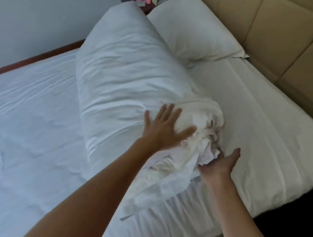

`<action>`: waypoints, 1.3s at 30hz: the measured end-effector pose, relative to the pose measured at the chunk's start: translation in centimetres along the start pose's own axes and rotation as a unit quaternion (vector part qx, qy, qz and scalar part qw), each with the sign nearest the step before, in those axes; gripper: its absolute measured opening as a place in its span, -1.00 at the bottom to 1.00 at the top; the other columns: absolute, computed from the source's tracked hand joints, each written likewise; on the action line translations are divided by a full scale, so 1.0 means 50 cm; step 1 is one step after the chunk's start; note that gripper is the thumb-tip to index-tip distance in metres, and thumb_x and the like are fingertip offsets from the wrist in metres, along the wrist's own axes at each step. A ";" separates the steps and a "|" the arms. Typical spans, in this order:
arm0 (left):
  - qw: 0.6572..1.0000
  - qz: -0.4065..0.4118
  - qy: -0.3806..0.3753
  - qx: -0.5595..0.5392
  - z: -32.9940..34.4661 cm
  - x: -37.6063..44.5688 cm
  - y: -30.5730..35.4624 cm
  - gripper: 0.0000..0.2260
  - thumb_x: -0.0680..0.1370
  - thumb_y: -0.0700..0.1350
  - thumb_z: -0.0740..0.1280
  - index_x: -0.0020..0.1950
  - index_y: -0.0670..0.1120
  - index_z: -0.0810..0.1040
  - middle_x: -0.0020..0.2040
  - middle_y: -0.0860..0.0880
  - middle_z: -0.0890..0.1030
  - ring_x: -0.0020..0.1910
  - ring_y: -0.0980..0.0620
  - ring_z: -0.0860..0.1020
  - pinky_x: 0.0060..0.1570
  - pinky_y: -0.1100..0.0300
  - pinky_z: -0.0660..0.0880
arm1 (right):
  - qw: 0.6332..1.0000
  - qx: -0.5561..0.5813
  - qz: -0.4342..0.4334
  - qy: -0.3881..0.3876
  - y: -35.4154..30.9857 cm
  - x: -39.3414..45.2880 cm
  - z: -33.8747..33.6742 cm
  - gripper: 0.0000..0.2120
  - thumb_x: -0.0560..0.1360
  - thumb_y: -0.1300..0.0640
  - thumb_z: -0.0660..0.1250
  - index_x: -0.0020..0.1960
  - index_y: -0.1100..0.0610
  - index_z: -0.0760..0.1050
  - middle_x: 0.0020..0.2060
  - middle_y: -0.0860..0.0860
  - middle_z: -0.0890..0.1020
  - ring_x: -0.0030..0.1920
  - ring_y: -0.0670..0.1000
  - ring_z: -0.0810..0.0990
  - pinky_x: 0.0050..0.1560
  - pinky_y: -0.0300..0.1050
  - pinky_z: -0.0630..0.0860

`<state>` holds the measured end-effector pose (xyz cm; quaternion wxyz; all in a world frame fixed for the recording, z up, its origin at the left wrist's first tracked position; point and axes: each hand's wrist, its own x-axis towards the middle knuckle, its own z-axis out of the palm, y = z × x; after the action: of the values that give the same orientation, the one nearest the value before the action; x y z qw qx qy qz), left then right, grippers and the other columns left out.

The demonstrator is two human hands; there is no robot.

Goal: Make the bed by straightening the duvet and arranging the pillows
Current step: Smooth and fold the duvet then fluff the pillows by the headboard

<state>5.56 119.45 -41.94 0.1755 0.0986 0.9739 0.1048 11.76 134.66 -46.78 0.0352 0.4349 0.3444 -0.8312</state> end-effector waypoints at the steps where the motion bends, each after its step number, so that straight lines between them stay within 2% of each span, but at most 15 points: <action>1: 1.000 -0.007 -0.010 0.021 0.030 -0.012 -0.016 -0.13 0.40 0.57 -0.10 0.60 0.17 -0.16 0.60 0.05 -0.27 0.57 0.03 -0.32 0.41 -0.36 -0.33 | 1.000 0.019 -0.006 -0.016 -0.015 0.006 0.006 -0.45 0.57 -0.35 0.06 0.39 -0.04 0.41 0.38 0.09 0.50 0.27 0.16 0.54 0.26 0.05 0.43; 2: 0.999 -0.014 -0.016 0.038 0.054 -0.018 -0.024 -0.10 0.38 0.59 -0.11 0.58 0.18 -0.25 0.58 0.04 -0.35 0.54 0.00 -0.40 0.38 -0.38 -0.36 | 0.998 -0.008 -0.038 -0.042 -0.025 0.009 0.019 -0.43 0.51 -0.42 0.10 0.32 -0.07 0.44 0.32 0.04 0.54 0.23 0.09 0.56 0.29 0.07 0.45; 4: 0.998 -0.032 -0.024 0.051 0.082 -0.024 -0.030 -0.07 0.35 0.61 -0.10 0.57 0.19 -0.32 0.56 0.00 -0.41 0.51 -0.04 -0.46 0.35 -0.42 -0.37 | 0.971 -0.174 -0.144 -0.073 -0.044 0.009 0.066 -0.42 0.41 -0.40 0.27 0.32 -0.12 0.42 0.33 -0.06 0.50 0.28 -0.01 0.52 0.36 0.08 0.44; 5: 0.998 -0.039 -0.024 0.052 0.089 -0.022 -0.032 -0.06 0.35 0.61 -0.10 0.57 0.18 -0.33 0.56 -0.01 -0.42 0.50 -0.05 -0.47 0.34 -0.42 -0.37 | 0.929 -0.301 -0.194 -0.090 -0.047 0.006 0.094 -0.34 0.37 -0.36 0.34 0.40 -0.13 0.36 0.40 -0.07 0.43 0.35 -0.01 0.46 0.38 0.10 0.42; 6: 0.997 -0.042 -0.025 0.051 0.093 -0.019 -0.034 -0.05 0.35 0.61 -0.09 0.57 0.17 -0.33 0.56 -0.01 -0.42 0.50 -0.05 -0.48 0.34 -0.42 -0.37 | 0.870 -0.429 -0.228 -0.089 -0.041 0.009 0.116 -0.26 0.36 -0.34 0.38 0.47 -0.13 0.29 0.47 -0.05 0.34 0.41 0.02 0.40 0.40 0.13 0.40; 8: 0.998 -0.032 -0.031 0.038 0.093 -0.016 -0.037 -0.04 0.34 0.61 -0.07 0.58 0.15 -0.31 0.56 0.00 -0.41 0.50 -0.04 -0.47 0.35 -0.42 -0.38 | 0.728 -0.641 -0.238 -0.045 -0.018 0.024 0.145 -0.19 0.39 -0.32 0.38 0.53 -0.18 0.12 0.55 0.04 0.11 0.46 0.19 0.26 0.38 0.29 0.32; 9: 0.999 -0.015 -0.039 0.035 0.088 -0.016 -0.040 -0.03 0.35 0.60 -0.04 0.58 0.14 -0.29 0.56 0.01 -0.39 0.51 -0.03 -0.46 0.36 -0.41 -0.38 | 0.676 -0.699 -0.234 -0.016 -0.010 0.032 0.150 -0.19 0.42 -0.31 0.35 0.55 -0.20 0.05 0.56 0.08 0.04 0.45 0.25 0.22 0.36 0.36 0.29; 10: 0.998 0.009 -0.054 0.037 0.079 -0.019 -0.047 -0.03 0.37 0.59 -0.01 0.59 0.12 -0.26 0.58 0.03 -0.36 0.52 -0.02 -0.43 0.38 -0.39 -0.36 | 0.648 -0.727 -0.228 0.005 -0.004 0.047 0.148 -0.19 0.46 -0.29 0.32 0.56 -0.21 -0.03 0.56 0.11 0.01 0.44 0.28 0.21 0.35 0.39 0.27; 13: 0.993 0.054 -0.088 0.052 0.054 -0.047 -0.112 -0.05 0.43 0.53 0.07 0.62 0.05 -0.18 0.61 0.06 -0.24 0.56 0.07 -0.32 0.46 -0.26 -0.35 | 0.618 -0.760 -0.200 0.016 0.007 0.086 0.129 -0.19 0.54 -0.26 0.23 0.60 -0.15 -0.18 0.56 0.15 -0.01 0.44 0.32 0.18 0.35 0.38 0.27; 15: 0.998 0.006 -0.041 0.040 0.058 -0.079 -0.178 0.05 0.34 0.59 0.09 0.61 0.06 -0.23 0.60 0.07 -0.29 0.54 0.08 -0.37 0.45 -0.26 -0.37 | 0.614 -0.771 -0.166 0.008 0.001 0.118 0.120 -0.20 0.57 -0.25 0.20 0.61 -0.09 -0.20 0.56 0.16 -0.01 0.45 0.32 0.16 0.37 0.36 0.26; 18: 0.995 -0.100 0.011 -0.002 0.088 -0.105 -0.245 0.24 0.09 0.68 0.14 0.55 0.17 -0.38 0.53 -0.01 -0.48 0.47 -0.03 -0.52 0.41 -0.33 -0.36 | 0.625 -0.772 -0.116 -0.002 -0.015 0.167 0.126 -0.18 0.57 -0.25 0.21 0.61 -0.05 -0.20 0.55 0.18 0.02 0.46 0.33 0.14 0.41 0.28 0.23; 22: 0.992 -0.107 -0.061 0.006 0.116 -0.067 -0.237 0.30 0.06 0.66 0.21 0.53 0.14 -0.43 0.52 -0.12 -0.49 0.48 -0.12 -0.51 0.39 -0.42 -0.29 | 0.610 -0.788 -0.085 0.010 -0.007 0.226 0.129 -0.20 0.60 -0.22 0.19 0.61 0.02 -0.21 0.52 0.20 0.06 0.45 0.32 0.15 0.41 0.24 0.23; 27: 0.984 -0.106 -0.134 0.045 0.139 0.011 -0.215 0.34 0.08 0.62 0.30 0.54 0.10 -0.43 0.50 -0.22 -0.49 0.46 -0.18 -0.52 0.36 -0.43 -0.34 | 0.579 -0.808 -0.089 0.061 0.018 0.273 0.116 -0.22 0.62 -0.23 0.09 0.61 0.08 -0.25 0.53 0.19 0.06 0.46 0.33 0.14 0.39 0.48 0.14; 30: 0.978 -0.123 -0.158 0.063 0.151 0.036 -0.207 0.36 0.08 0.62 0.30 0.53 0.07 -0.46 0.48 -0.24 -0.52 0.44 -0.20 -0.55 0.34 -0.45 -0.34 | 0.553 -0.822 -0.107 0.079 0.032 0.284 0.112 -0.24 0.62 -0.25 0.01 0.60 0.11 -0.25 0.53 0.21 0.06 0.45 0.36 0.14 0.36 0.55 0.10; 39: 0.979 -0.140 -0.133 0.057 0.200 0.056 -0.219 0.33 0.10 0.64 0.25 0.51 0.07 -0.49 0.40 -0.25 -0.60 0.36 -0.19 -0.64 0.30 -0.43 -0.42 | 0.449 -0.878 -0.121 0.111 0.075 0.338 0.132 -0.31 0.67 -0.16 -0.09 0.59 0.28 -0.17 0.52 0.33 0.08 0.43 0.41 0.18 0.26 0.49 0.28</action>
<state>4.92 111.30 -54.62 0.3106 -0.0156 0.9504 0.0090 -1.96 131.89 -58.91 0.2592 0.2149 0.9412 -0.0266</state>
